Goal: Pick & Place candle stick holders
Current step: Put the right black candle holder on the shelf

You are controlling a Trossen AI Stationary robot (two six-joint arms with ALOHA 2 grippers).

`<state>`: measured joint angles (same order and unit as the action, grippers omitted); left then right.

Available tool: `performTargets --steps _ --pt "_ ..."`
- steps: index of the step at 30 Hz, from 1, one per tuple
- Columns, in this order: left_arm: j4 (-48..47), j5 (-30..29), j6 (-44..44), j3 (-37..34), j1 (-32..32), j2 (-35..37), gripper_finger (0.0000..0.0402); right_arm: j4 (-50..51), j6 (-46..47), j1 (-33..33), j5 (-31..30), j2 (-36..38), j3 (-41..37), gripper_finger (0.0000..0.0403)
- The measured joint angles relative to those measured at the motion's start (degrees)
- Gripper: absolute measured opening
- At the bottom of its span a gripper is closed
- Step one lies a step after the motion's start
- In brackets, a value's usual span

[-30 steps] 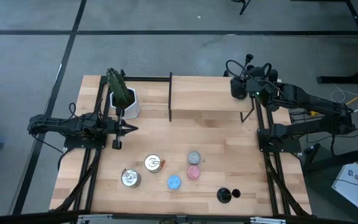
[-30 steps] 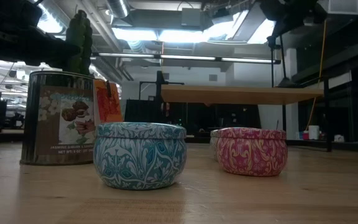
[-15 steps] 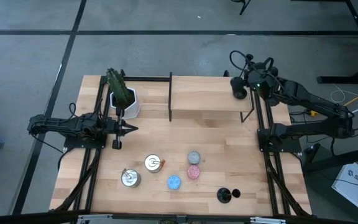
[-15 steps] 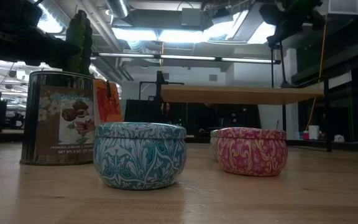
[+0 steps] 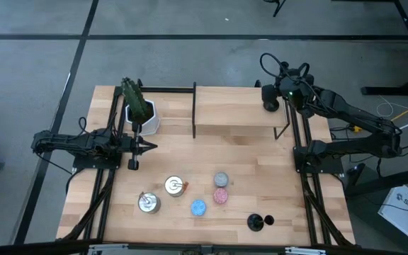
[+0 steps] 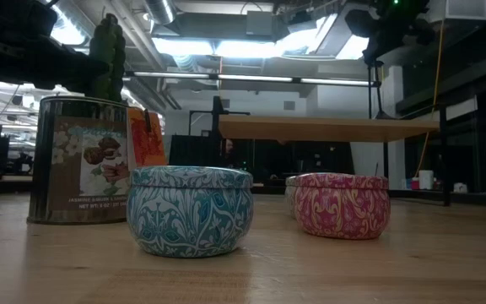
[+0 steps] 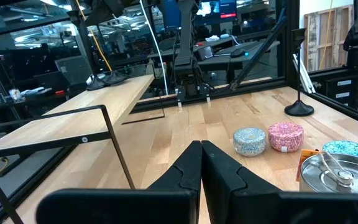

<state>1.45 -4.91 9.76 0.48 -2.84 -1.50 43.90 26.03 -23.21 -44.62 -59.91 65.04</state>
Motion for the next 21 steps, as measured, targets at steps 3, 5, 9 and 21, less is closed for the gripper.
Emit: performTargets --steps 3,5,9,21 --pt "0.00 0.00 0.00 -0.01 0.00 0.01 0.0004 0.11 -0.79 -0.01 0.12 -0.03 0.00 0.0015" --pt "0.01 0.00 0.00 0.00 0.00 0.00 0.0004 0.24 -0.81 0.01 0.17 0.10 0.00 0.0016" --pt "0.00 0.00 0.00 0.00 0.00 0.02 0.0004 0.55 -0.98 0.01 0.44 0.45 -0.04 0.0017" --pt "0.00 0.00 0.00 0.00 0.00 0.01 0.0004 2.01 -1.56 -0.01 1.86 2.18 -0.20 0.0019"
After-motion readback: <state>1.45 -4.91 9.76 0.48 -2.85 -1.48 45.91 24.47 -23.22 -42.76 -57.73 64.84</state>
